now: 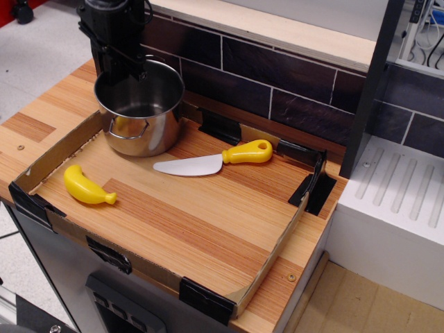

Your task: Topple metal pot

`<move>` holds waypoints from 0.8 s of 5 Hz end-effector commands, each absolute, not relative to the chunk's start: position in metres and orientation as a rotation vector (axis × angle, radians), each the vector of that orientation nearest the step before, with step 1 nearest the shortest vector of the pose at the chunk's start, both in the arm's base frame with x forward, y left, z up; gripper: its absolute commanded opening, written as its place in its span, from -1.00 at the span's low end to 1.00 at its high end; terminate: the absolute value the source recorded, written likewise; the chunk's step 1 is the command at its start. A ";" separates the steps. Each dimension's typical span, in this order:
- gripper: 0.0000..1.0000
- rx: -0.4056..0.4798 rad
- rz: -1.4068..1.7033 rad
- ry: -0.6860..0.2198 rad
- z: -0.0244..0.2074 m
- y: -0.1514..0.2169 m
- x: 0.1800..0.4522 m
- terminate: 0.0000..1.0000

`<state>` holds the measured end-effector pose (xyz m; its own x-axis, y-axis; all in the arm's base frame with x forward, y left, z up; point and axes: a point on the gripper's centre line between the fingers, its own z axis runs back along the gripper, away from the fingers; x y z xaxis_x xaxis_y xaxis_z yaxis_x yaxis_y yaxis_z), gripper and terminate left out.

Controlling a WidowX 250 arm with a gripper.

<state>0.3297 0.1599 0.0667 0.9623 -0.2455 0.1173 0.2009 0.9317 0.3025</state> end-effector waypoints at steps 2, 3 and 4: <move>-1.00 0.400 -0.266 -0.259 0.138 0.156 0.309 -1.00; -1.00 0.366 -0.284 -0.246 0.148 0.148 0.297 -1.00; -1.00 0.364 -0.311 -0.259 0.153 0.133 0.286 -1.00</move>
